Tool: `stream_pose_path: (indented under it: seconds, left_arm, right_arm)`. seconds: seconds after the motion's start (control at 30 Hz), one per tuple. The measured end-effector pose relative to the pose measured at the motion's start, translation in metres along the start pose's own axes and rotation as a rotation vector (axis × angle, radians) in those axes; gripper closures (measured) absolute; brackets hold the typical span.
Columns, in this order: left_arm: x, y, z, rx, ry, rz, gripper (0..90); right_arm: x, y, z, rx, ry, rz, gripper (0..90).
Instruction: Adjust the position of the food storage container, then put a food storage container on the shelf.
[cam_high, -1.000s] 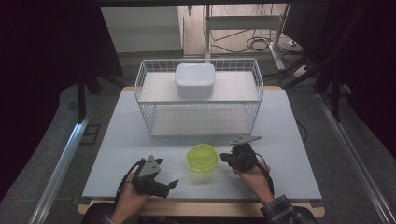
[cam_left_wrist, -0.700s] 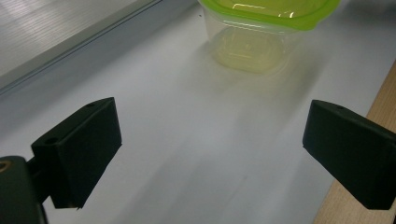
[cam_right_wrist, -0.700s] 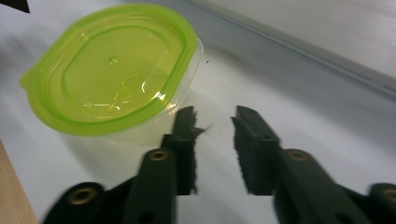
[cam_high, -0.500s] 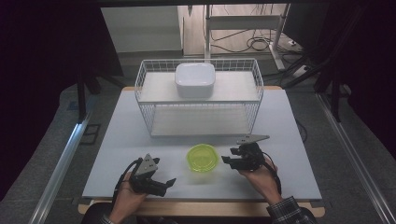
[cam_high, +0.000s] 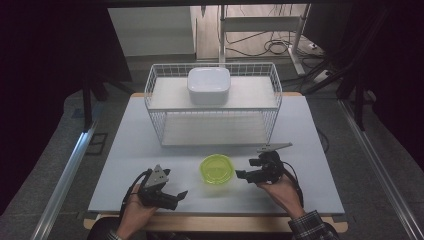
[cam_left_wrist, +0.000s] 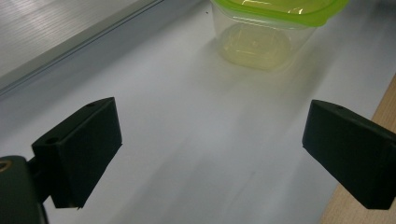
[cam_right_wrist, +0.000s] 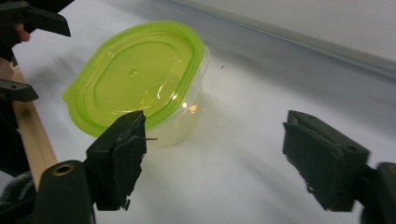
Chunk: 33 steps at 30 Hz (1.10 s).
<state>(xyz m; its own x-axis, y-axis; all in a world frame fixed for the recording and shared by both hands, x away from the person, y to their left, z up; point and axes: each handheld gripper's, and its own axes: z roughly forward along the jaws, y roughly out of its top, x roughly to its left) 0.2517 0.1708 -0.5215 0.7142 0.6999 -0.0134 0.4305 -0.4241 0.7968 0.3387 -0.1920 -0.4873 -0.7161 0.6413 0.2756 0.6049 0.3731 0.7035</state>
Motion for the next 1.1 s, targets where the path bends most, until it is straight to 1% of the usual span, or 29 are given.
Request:
stream_pose_path:
  seconds: [0.1, 0.27, 0.37, 0.47, 0.6, 0.63, 0.67, 0.73, 0.77, 0.8, 0.87, 0.9, 0.93, 0.97, 1.0, 1.1]
  left_arm:
    - [0.0, 0.0, 0.0, 0.0, 0.0, 0.001, 4.4]
    - [0.001, 0.0, 0.0, 0.0, 0.0, -0.003, 4.4]
    - [0.0, 0.0, 0.001, 0.003, 0.001, 0.001, 4.4]
    - [0.0, 0.0, 0.001, 0.004, 0.002, 0.002, 4.4]
    - [0.0, 0.0, 0.001, 0.006, 0.002, 0.0, 4.4]
    - [0.0, 0.0, 0.001, 0.005, 0.002, 0.001, 4.4]
    - [0.0, 0.0, 0.001, 0.006, 0.002, 0.002, 4.4]
    - [0.0, 0.0, 0.001, 0.009, 0.002, 0.005, 4.4]
    - [0.0, 0.0, 0.002, 0.011, 0.002, 0.006, 4.4]
    - [0.0, 0.0, 0.002, 0.013, 0.002, 0.007, 4.4]
    - [0.0, 0.0, 0.002, 0.013, 0.002, 0.007, 4.4]
    - [0.0, 0.0, 0.002, 0.014, 0.001, 0.007, 4.4]
    - [0.0, 0.0, 0.002, 0.013, 0.001, 0.007, 4.4]
    - [0.0, -0.001, 0.002, 0.013, 0.001, 0.005, 4.4]
    - [0.0, -0.001, 0.002, 0.013, 0.001, 0.005, 4.4]
    - [0.0, -0.001, 0.003, 0.015, 0.0, 0.006, 4.4]
  right_arm:
    - [0.001, 0.0, 0.0, 0.004, -0.005, -0.002, 18.3]
    - [0.004, 0.002, 0.001, 0.004, -0.013, -0.002, 18.9]
    - [0.004, 0.003, 0.002, 0.004, -0.004, 0.004, 22.3]
    - [0.006, 0.006, 0.003, -0.012, 0.003, 0.016, 27.6]
    - [0.005, 0.01, 0.006, -0.027, 0.03, 0.038, 36.1]
    - [0.004, 0.012, 0.01, -0.029, 0.056, 0.066, 39.5]
    - [0.004, 0.012, 0.01, -0.029, 0.056, 0.066, 39.5]
    - [0.001, 0.013, 0.014, -0.027, 0.076, 0.097, 43.4]
    - [-0.002, 0.014, 0.017, -0.019, 0.088, 0.134, 47.7]
    - [-0.002, 0.014, 0.017, -0.019, 0.088, 0.134, 47.7]
    - [-0.007, 0.016, 0.021, -0.014, 0.119, 0.178, 51.3]
    - [-0.009, 0.017, 0.022, -0.012, 0.131, 0.193, 53.3]
    - [-0.011, 0.018, 0.024, -0.005, 0.135, 0.21, 55.0]
    - [-0.015, 0.019, 0.027, 0.0, 0.159, 0.238, 58.5]
    - [-0.015, 0.019, 0.027, 0.0, 0.159, 0.238, 58.5]
    - [-0.02, 0.02, 0.033, 0.008, 0.203, 0.281, 63.1]
